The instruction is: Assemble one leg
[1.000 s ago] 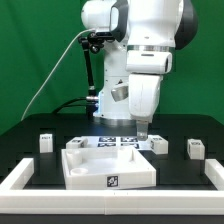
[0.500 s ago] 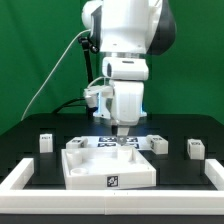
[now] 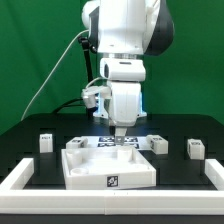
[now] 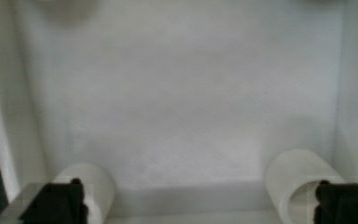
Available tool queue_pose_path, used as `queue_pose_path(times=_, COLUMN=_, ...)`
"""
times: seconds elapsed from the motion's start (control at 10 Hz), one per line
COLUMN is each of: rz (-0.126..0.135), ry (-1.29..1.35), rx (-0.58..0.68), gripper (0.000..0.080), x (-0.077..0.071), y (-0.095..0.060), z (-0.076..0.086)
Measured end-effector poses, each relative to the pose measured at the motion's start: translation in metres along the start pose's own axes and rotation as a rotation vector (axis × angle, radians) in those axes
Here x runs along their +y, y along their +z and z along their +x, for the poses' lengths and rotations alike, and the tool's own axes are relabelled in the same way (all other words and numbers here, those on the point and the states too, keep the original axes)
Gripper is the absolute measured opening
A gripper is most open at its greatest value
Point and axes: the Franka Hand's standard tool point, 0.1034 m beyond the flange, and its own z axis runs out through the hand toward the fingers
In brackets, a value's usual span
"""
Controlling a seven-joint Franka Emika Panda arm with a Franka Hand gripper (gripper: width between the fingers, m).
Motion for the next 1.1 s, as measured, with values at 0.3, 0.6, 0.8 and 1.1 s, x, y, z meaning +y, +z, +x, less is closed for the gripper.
queue_pose_path(times=0.3, rz=0.029, ry=-0.009, rx=0.022, gripper=0.065, x=-0.038, y=0.02, z=-0.005)
queue_pose_path(times=0.6, rz=0.059, ry=-0.006, rx=0.041, gripper=0.065, x=-0.054, y=0.043, z=-0.011)
queue_pose_path(times=0.8, rz=0.04, ry=-0.005, rx=0.049, gripper=0.065, x=-0.051, y=0.053, z=-0.009)
queue_pose_path(times=1.1, rz=0.045, ry=-0.002, rx=0.051, gripper=0.0623, x=-0.052, y=0.055, z=-0.009)
